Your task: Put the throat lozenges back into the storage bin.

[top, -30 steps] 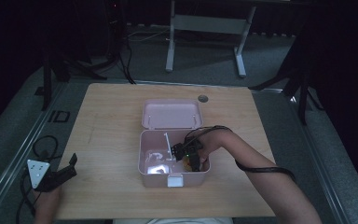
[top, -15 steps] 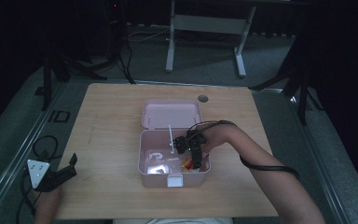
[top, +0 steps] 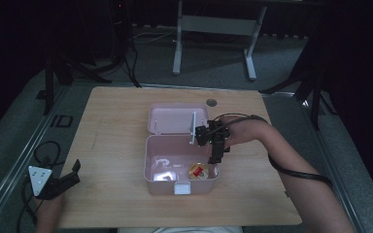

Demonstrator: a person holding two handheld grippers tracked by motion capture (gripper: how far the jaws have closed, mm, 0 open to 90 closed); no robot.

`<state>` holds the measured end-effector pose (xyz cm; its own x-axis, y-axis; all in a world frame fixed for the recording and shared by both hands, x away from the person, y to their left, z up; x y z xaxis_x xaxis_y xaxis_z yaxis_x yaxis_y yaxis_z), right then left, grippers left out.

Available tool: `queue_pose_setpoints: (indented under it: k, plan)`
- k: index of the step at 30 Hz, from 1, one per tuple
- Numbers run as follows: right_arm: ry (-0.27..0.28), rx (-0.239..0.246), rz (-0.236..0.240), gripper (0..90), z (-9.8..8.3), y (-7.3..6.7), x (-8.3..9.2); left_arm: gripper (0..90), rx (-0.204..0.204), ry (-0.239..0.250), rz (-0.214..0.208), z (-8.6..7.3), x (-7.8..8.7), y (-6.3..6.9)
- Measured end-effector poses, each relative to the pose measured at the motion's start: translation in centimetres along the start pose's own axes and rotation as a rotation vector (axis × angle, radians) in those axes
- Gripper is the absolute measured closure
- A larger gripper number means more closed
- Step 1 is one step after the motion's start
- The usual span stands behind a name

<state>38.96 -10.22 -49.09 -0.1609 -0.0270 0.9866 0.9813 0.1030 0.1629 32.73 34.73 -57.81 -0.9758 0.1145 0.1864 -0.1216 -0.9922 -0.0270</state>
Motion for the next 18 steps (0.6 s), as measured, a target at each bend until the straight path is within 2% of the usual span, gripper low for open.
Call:
queue_pose_setpoints:
  k: [5, 8, 18]
  plan:
    - [0.038, -0.028, -0.019, 12.6, -1.0, 0.3, 1.1, 2.8, -0.001, 0.000, 0.000, 0.0, 0.0, 0.0]
    - [0.060, -0.051, -0.033, 12.8, -2.2, 0.4, 1.7, 2.7, -0.001, 0.000, 0.000, 0.0, 0.0, 0.0]
    - [0.110, -0.143, -0.042, 13.0, -5.4, 0.8, 1.0, 2.7, -0.001, 0.000, -0.003, 0.0, 0.0, 0.0]
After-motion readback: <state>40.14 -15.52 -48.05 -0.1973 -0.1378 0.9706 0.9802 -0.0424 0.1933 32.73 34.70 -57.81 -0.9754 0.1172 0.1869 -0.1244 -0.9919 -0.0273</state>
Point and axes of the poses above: each handheld gripper's, and its own axes: x roughly backward along the jaws, z roughly out of its top, y roughly to its right, the point moved 10 cm from there along -x, roughly forward along the jaws, and after that the axes turned 6 degrees about -z, right-handed, at the moved point
